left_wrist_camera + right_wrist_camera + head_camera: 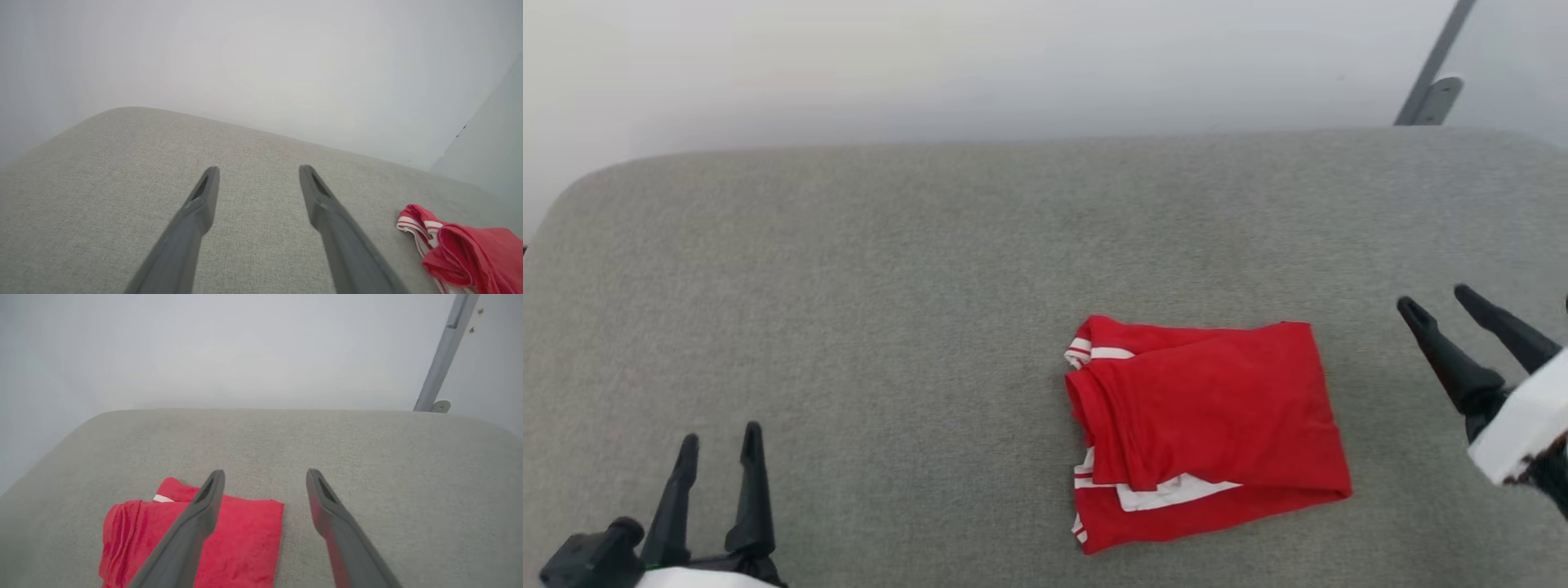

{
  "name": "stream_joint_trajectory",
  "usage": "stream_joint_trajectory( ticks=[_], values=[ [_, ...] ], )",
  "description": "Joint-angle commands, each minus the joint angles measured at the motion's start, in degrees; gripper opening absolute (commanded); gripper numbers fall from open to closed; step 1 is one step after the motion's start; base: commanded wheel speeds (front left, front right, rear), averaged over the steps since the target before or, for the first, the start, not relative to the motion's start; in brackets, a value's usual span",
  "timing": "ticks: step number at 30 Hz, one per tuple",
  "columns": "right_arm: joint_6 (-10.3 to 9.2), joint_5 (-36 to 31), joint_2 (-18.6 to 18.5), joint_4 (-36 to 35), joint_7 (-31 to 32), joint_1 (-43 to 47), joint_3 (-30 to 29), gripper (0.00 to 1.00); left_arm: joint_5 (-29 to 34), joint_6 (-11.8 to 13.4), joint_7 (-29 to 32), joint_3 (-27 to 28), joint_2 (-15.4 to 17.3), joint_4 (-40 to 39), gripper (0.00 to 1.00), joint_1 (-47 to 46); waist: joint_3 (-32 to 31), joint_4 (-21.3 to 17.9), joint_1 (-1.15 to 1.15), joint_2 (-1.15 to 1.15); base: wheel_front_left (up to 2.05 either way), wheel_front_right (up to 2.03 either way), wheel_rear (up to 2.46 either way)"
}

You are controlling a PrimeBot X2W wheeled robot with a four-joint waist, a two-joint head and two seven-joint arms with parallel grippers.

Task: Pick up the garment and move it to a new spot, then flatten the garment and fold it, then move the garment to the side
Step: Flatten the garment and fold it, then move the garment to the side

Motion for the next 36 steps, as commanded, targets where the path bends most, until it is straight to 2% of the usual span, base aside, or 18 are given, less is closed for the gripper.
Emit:
stream_joint_trajectory(
  ticks=[1, 10, 17, 26, 36],
  values=[
    [0.00, -1.14, 0.04, 0.26, -2.46, 1.33, 0.14, 1.00, -0.01, 0.04, -0.31, 0.48, 0.39, -0.13, 1.00, 0.75, -1.04, -1.13, 0.00, 0.00, 0.00, 0.00, 0.00],
    [0.00, -6.65, 1.49, 6.12, -21.91, 7.31, 1.93, 1.00, 1.42, -0.14, -0.30, 1.52, 1.22, 0.48, 1.00, 4.15, -4.28, -3.21, 0.00, 0.00, 0.00, 0.00, 0.00],
    [0.00, -8.86, 2.11, 11.64, -32.37, 9.68, 4.59, 1.00, 3.30, -0.47, -0.30, 2.57, 1.37, 1.02, 1.00, 5.98, -5.48, -3.33, 0.00, 0.00, 0.00, 0.00, 0.00],
    [0.00, -8.93, 5.34, 15.91, -35.38, 11.68, 5.50, 1.00, 6.07, -0.75, -0.31, 3.70, -0.25, 1.41, 1.00, 7.00, -6.38, -2.31, 0.00, 0.00, 0.00, 0.00, 0.00],
    [0.00, -12.02, 10.22, 13.43, -35.35, 15.13, 2.13, 1.00, 8.64, -1.14, -0.30, 4.17, -2.92, 2.47, 1.00, 6.34, -6.73, -0.92, 0.00, 0.00, 0.00, 0.00, 0.00]
  ],
)
